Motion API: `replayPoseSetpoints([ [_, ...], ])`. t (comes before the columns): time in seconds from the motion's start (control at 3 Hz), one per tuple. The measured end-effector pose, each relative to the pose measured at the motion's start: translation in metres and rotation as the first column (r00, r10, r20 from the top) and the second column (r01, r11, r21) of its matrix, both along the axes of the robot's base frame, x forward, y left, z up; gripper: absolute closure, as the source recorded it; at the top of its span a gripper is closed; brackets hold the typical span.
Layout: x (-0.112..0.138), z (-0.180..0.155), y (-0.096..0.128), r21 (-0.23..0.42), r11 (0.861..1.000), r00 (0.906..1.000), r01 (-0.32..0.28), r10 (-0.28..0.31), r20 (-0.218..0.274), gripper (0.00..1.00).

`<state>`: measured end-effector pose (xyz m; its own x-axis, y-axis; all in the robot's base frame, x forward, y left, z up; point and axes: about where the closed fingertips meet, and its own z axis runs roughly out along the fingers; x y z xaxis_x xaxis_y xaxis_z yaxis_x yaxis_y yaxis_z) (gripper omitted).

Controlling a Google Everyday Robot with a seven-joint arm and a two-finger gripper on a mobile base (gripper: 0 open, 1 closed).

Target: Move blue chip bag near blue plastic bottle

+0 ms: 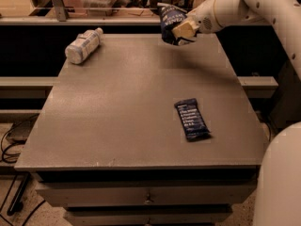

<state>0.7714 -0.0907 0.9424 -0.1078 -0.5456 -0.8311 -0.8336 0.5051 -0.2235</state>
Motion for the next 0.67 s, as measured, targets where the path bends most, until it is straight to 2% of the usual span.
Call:
replayPoseSetpoints([
  [0.33, 0.002, -0.016, -0.011, -0.020, 1.000, 0.9989, 0.021, -0.021, -0.041, 0.84],
  [0.67, 0.005, -0.035, 0.009, 0.072, 0.997, 0.9927, -0.007, 0.015, -0.120, 1.00],
])
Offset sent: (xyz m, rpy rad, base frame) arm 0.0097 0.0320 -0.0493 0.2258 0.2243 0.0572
